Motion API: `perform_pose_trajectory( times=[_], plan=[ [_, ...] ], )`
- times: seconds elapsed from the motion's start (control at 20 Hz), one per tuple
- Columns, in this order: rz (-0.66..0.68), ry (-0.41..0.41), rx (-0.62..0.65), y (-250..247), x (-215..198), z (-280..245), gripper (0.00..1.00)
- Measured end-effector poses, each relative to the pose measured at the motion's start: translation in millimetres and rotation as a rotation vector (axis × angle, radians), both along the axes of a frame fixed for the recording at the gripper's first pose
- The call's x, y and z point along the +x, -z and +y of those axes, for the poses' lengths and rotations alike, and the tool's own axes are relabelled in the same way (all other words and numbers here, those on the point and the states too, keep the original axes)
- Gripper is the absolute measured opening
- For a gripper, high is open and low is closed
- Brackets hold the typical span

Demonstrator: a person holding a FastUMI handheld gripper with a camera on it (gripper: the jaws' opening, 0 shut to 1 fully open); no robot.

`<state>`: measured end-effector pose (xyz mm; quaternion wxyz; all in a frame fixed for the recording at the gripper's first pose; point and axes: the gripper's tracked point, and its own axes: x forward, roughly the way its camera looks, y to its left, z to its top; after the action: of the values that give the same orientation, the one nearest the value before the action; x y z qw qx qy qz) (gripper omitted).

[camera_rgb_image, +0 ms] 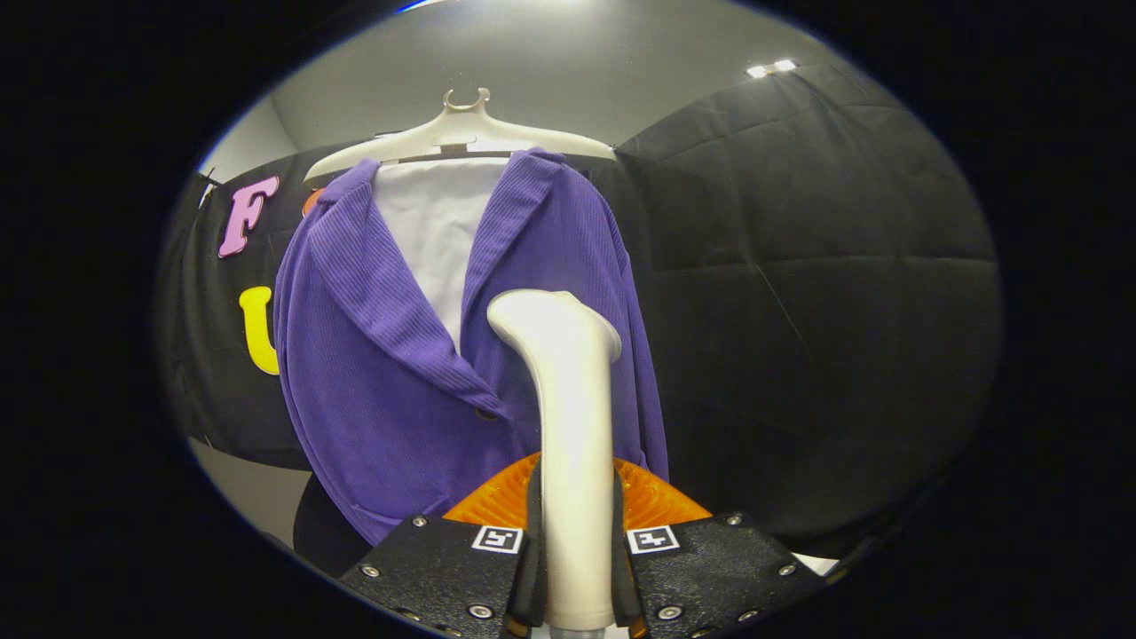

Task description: Iron the clothes twice with a garment steamer, once on the left side and once on the right side.

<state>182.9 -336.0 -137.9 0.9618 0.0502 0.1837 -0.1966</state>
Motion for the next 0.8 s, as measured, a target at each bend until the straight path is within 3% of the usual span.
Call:
perform_pose_trajectory(
  times=[0.45,0.8],
  plan=[
    [0.110,-0.003,0.004,73.0,-32.5,-5.7,0.29],
    [0.191,-0.023,-0.074,106.5,-51.3,-13.2,0.28]
  ],
)
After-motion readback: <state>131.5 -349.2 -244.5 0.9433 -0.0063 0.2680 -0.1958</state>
